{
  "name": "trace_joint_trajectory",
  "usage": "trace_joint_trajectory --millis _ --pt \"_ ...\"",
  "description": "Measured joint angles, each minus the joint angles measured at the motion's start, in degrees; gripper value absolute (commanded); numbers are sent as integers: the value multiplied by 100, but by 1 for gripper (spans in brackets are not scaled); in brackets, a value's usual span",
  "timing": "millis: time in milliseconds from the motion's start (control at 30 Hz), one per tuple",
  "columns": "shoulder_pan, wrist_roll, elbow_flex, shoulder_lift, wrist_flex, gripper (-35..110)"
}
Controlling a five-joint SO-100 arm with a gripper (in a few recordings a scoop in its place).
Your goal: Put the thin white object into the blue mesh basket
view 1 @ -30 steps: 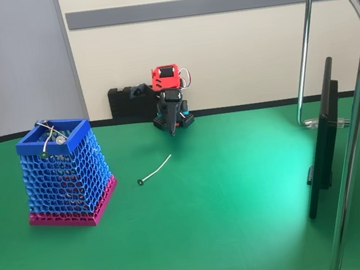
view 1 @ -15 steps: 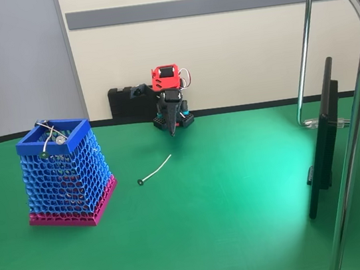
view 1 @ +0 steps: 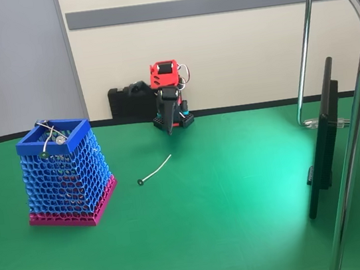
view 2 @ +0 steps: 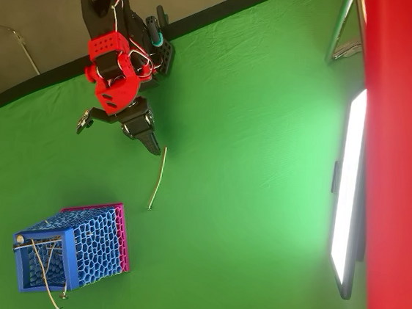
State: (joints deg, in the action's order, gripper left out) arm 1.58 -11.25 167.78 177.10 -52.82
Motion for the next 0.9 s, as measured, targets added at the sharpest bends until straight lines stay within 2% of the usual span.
trace_joint_trajectory --millis 500,900 --pt "299 -53 -1828 -2206 123 1" --pt "747 -1002 -3735 -4192 -53 4"
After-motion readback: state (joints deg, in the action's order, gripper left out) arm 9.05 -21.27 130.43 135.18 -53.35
